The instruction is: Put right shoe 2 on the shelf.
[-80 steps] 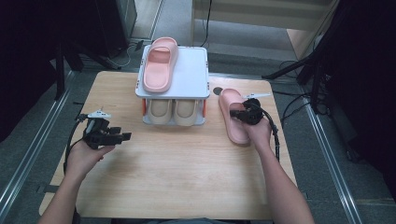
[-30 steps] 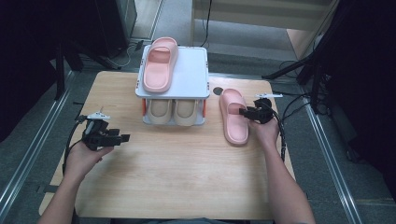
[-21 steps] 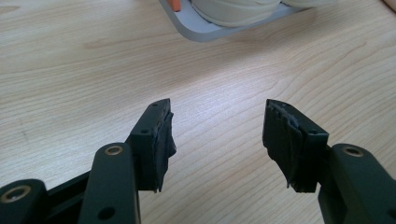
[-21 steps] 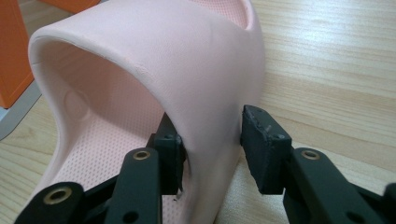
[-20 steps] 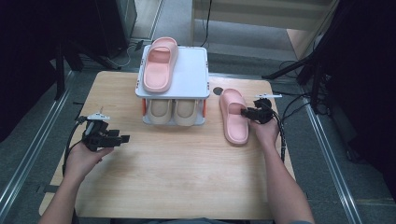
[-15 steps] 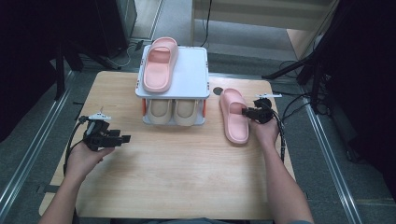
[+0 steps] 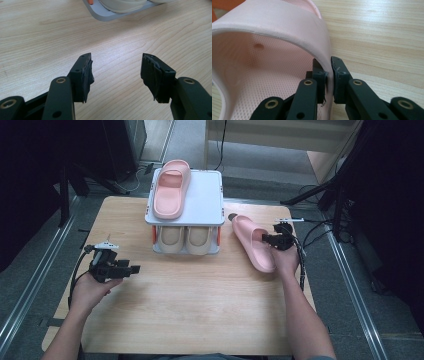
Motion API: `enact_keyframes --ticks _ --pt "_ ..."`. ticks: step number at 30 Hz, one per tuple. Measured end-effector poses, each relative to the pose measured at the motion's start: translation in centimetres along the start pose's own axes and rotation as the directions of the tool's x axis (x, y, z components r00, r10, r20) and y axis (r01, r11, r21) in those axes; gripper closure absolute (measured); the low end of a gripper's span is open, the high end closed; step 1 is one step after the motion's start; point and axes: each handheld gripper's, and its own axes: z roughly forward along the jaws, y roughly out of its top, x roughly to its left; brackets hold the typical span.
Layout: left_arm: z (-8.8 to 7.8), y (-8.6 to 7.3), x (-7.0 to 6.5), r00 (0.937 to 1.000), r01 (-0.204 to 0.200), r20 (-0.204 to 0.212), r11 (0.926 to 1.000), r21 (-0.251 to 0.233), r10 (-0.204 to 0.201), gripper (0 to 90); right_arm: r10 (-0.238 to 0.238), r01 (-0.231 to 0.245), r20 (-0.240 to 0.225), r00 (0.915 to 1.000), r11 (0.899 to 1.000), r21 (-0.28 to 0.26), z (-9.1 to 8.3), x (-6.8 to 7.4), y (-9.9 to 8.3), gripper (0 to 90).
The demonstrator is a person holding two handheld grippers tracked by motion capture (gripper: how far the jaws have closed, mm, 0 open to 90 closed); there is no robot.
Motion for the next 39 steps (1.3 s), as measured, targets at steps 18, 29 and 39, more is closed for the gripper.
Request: enact_keyframes --ticks 18,29,39 --pt "-0.3 0.3 0.0 0.9998 0.005 0.018 0.9998 -0.021 -0.004 42.6 -0.035 0.034 0.021 0.9992 0.999 0.022 -1.8 1.6 2.7 83.7" --pt "0.1 1.2 -0.2 0.9995 -0.006 0.031 0.9999 -0.012 0.007 42.6 -0.066 0.066 0.021 0.9976 0.998 0.002 -4.1 2.5 5.7 83.6" --pt "0.6 2.0 -0.2 0.9984 -0.01 0.055 0.9999 -0.01 0.01 42.7 -0.051 0.051 -0.002 0.9987 0.998 -0.03 -6.0 4.2 9.1 83.4"
